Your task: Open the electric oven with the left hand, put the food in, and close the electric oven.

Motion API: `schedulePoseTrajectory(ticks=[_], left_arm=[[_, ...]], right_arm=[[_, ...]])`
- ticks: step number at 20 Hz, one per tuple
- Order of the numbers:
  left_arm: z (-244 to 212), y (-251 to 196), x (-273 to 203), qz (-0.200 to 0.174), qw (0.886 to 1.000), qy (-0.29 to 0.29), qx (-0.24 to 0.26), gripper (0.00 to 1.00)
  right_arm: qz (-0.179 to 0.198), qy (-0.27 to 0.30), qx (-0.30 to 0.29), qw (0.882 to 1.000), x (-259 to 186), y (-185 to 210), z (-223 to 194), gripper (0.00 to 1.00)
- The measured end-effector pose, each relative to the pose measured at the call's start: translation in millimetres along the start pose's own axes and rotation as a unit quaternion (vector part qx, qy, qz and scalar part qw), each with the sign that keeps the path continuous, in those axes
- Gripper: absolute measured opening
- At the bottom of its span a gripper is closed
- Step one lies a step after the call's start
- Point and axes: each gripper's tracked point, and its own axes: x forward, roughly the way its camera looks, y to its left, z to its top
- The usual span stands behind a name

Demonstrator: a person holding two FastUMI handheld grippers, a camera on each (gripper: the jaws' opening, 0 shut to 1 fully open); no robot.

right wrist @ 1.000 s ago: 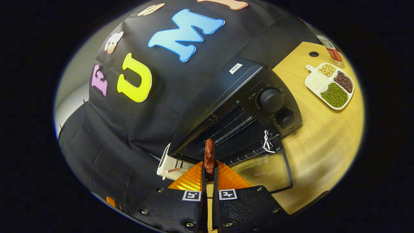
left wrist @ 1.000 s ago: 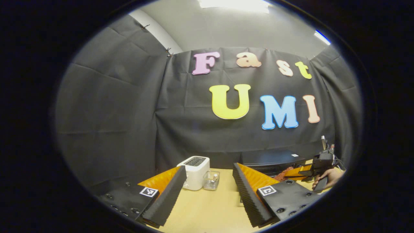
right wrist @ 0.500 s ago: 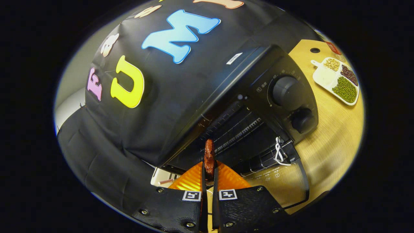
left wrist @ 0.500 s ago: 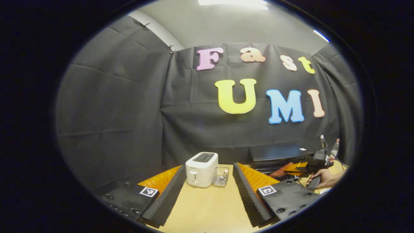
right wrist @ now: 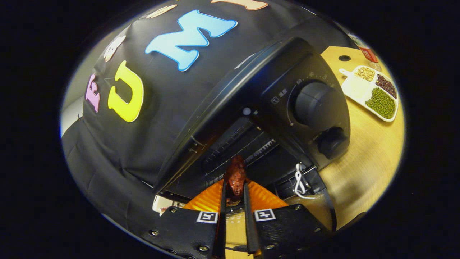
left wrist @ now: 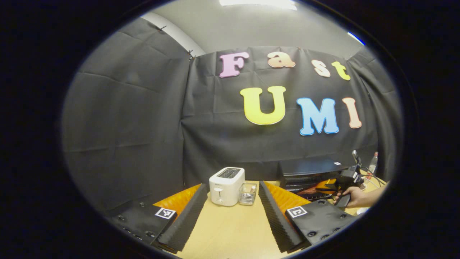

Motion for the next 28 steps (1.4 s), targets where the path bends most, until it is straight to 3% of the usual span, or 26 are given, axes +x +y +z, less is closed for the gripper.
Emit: schedulePoseTrajectory(ticks=[1,2,4,7,15,22,28], left_arm=[[1.6,-0.7,-1.0,0.001,1.000,-0.001,0.001,0.98],[1.5,-2.1,-3.3,0.001,1.000,-0.002,0.002,0.98],[3.2,-5.8,-7.2,0.001,1.000,-0.004,0.000,0.98],[6.2,-14.2,-12.8,-0.001,1.000,-0.008,-0.001,0.98],[1.8,-72.4,-26.2,-0.033,0.999,-0.007,-0.015,0.99],[-28.2,-148.1,-26.7,-0.084,0.996,0.021,-0.023,0.99],[-70.8,-204.1,-13.0,-0.125,0.990,0.070,-0.014,0.99]], right_arm=[[-0.001,-0.005,-0.011,1.000,-3.2,1.8,3.1,0.15],[0.004,-0.010,-0.023,1.000,-7.1,5.4,3.9,0.33],[-0.001,-0.037,-0.060,0.998,-16.0,8.5,17.6,1.00],[-0.025,-0.067,-0.104,0.992,-34.2,3.3,41.2,0.97],[-0.002,-0.076,-0.204,0.976,-113.1,17.2,62.2,0.98],[0.007,-0.128,-0.284,0.950,-200.5,25.1,113.2,0.98],[-0.018,-0.185,-0.329,0.926,-266.9,14.8,159.6,0.98]])
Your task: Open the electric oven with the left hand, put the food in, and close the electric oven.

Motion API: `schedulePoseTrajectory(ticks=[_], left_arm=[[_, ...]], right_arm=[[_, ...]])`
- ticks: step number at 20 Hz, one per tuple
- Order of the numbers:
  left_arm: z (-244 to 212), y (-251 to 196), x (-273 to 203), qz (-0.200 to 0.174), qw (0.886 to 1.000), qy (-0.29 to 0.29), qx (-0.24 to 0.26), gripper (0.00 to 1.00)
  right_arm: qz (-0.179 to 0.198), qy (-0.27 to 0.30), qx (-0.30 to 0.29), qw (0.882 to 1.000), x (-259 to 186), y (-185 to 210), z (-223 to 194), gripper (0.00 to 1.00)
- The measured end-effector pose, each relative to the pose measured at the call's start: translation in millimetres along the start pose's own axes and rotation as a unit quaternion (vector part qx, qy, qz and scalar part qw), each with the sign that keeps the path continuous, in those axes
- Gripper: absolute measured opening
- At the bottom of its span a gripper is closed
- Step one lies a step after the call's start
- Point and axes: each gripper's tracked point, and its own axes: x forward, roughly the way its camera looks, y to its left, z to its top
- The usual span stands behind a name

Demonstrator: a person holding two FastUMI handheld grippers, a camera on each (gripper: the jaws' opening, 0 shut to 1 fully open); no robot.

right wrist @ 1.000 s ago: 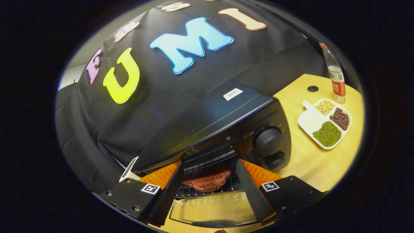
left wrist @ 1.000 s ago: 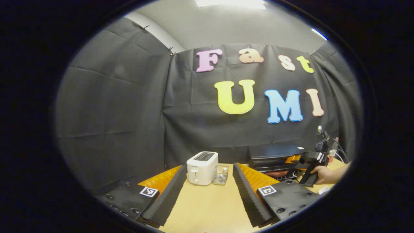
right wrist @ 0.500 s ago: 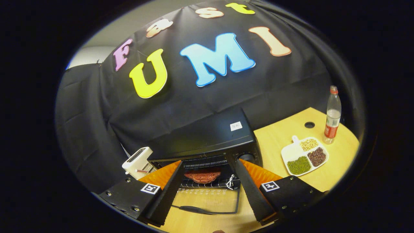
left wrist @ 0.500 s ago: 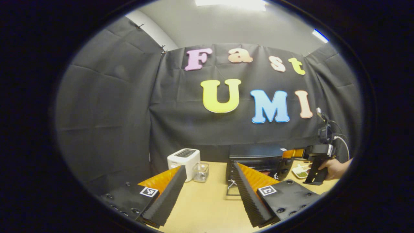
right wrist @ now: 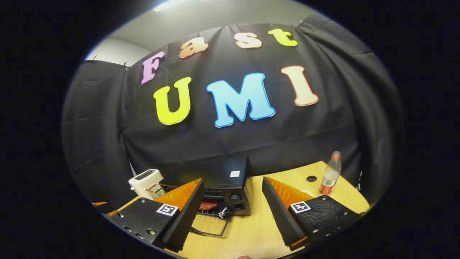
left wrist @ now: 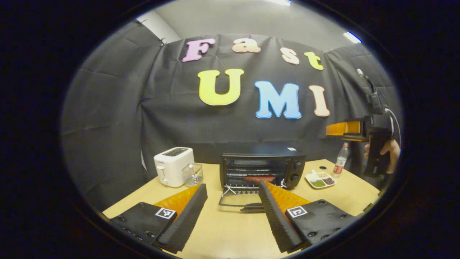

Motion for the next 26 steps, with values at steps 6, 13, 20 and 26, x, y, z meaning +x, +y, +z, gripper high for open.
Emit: schedulePoseTrajectory(ticks=[6,13,20,26], left_arm=[[-65.5,-34.7,39.4,-0.026,0.997,0.078,-0.001,0.96],[-143.5,-63.4,87.0,-0.050,0.979,0.198,-0.009,0.97],[-184.3,-78.9,130.0,-0.051,0.965,0.258,0.011,0.99],[-205.7,-74.6,145.2,-0.040,0.958,0.283,0.023,0.97]], right_arm=[[-0.036,-0.040,-0.046,0.997,-52.5,-30.1,21.0,0.98],[-0.070,-0.017,-0.067,0.995,-89.8,-54.2,10.3,0.98],[-0.119,-0.005,-0.091,0.989,-110.1,-84.9,9.9,0.97],[-0.135,0.003,-0.100,0.986,-119.2,-95.4,7.5,0.98]])
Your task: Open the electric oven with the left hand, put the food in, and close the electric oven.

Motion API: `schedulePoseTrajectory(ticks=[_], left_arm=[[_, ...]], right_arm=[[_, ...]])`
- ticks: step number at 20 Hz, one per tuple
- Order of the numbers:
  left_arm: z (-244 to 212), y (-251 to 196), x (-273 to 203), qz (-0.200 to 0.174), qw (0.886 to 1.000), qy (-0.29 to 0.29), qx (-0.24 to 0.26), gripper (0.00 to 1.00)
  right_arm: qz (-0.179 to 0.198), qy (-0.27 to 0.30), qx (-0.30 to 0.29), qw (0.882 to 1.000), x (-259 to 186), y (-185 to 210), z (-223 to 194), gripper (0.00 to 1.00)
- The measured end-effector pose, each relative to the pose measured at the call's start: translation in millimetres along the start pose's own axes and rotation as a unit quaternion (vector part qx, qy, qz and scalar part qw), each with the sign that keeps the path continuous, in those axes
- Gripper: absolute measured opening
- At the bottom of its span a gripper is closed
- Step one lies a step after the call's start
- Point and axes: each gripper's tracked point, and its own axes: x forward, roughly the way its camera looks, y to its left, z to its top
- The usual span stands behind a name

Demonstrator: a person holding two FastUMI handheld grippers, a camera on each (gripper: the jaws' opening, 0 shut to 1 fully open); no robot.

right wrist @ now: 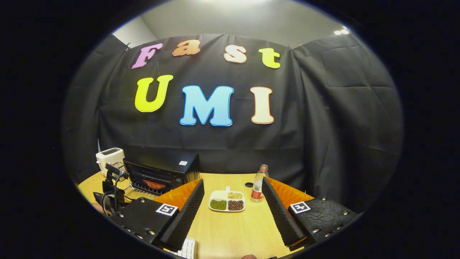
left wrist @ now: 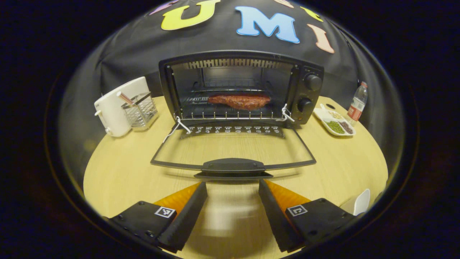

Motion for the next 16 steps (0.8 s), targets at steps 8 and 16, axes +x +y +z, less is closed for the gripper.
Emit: schedulePoseTrajectory(ticks=[8,16], left_arm=[[-3.2,-0.2,10.6,0.007,0.999,0.003,0.036,0.99],[9.5,-0.4,-2.3,0.003,0.999,-0.019,0.031,0.98]], right_arm=[[0.008,-0.008,-0.016,1.000,4.0,0.5,7.9,0.98],[0.031,-0.013,-0.028,0.999,8.4,16.6,12.1,0.98]])
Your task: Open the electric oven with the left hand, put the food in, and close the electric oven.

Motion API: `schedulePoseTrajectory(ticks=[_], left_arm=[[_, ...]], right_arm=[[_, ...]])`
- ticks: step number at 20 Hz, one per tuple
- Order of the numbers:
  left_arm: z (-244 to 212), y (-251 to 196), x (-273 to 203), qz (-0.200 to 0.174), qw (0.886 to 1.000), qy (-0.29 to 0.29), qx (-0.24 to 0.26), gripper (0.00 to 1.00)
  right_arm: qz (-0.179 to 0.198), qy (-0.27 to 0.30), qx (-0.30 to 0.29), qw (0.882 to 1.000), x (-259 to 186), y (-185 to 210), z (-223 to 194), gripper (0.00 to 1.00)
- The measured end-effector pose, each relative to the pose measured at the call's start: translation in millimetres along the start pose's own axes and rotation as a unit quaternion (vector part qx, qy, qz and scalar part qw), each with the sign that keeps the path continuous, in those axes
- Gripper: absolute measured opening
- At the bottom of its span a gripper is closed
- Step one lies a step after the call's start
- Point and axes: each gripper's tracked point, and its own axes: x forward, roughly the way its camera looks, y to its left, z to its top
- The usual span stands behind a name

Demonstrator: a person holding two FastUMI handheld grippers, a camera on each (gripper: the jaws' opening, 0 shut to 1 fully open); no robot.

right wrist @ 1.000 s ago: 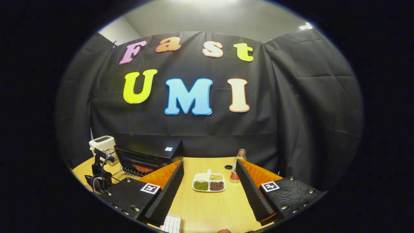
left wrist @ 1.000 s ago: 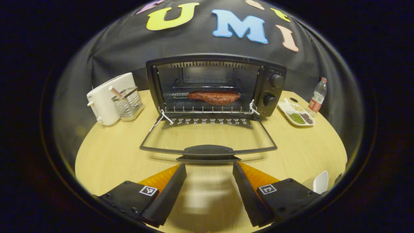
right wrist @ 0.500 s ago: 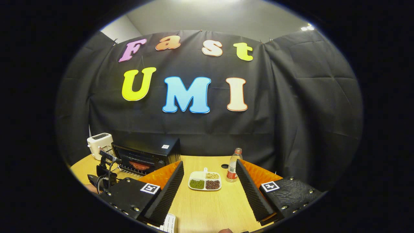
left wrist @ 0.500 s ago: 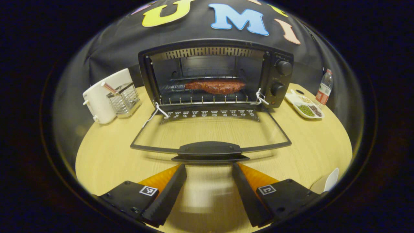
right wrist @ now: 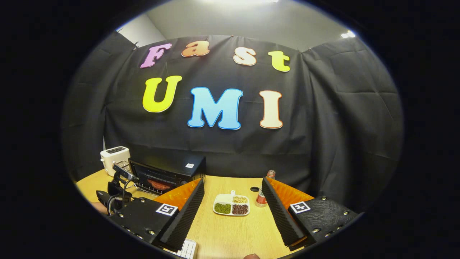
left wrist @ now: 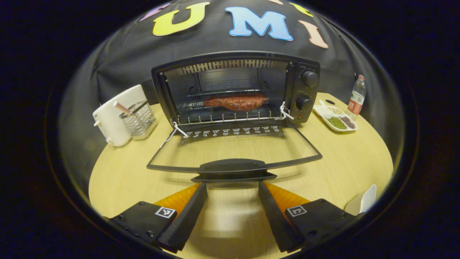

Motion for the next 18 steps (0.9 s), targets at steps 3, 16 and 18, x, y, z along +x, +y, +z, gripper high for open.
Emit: schedulePoseTrajectory(ticks=[3,16,18], left_arm=[[14.3,2.4,-10.2,-0.003,1.000,-0.019,0.003,0.98],[132.1,13.2,-28.3,-0.015,0.991,-0.136,0.001,0.96],[145.0,16.3,-19.1,-0.016,0.991,-0.133,-0.007,0.99]], right_arm=[[0.005,0.000,-0.001,1.000,3.2,4.0,1.8,0.98],[0.011,0.009,-0.006,1.000,15.2,12.7,-1.4,0.98],[0.010,0.010,-0.005,1.000,15.0,12.6,-0.7,0.98]])
